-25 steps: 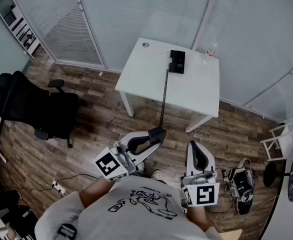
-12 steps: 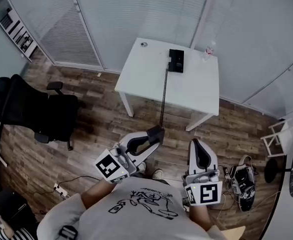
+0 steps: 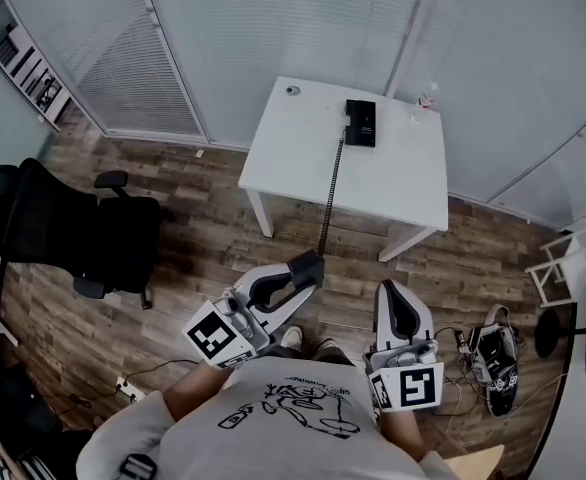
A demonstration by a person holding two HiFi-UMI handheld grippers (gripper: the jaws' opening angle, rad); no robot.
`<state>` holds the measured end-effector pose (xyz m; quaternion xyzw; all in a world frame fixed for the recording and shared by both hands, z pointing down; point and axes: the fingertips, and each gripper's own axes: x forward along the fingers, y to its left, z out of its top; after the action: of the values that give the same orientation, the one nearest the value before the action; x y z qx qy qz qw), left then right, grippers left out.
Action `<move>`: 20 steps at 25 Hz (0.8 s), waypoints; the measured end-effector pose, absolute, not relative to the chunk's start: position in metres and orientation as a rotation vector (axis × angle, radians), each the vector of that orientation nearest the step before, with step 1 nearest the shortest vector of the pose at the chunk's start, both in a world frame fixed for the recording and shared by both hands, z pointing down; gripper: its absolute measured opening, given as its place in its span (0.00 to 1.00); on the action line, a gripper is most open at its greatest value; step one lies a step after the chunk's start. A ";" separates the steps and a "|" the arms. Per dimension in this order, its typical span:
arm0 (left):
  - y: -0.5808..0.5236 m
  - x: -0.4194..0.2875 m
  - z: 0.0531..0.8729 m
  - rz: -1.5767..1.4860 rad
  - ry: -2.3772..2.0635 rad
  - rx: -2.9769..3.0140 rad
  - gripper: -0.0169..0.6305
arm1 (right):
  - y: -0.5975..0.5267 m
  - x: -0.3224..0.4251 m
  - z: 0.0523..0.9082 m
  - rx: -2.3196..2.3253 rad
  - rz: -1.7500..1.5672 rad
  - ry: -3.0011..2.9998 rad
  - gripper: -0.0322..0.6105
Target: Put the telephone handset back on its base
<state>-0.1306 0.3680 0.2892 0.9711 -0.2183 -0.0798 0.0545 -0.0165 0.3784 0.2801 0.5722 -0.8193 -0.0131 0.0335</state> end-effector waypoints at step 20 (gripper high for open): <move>0.302 -0.117 0.291 -0.238 -0.664 2.962 0.14 | 0.317 0.007 0.291 1.804 -0.006 -2.511 0.06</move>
<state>-0.1169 0.3021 0.2913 0.9716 -0.2179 -0.0781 0.0483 0.0066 0.3171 0.2908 0.5832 -0.8120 -0.0020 0.0249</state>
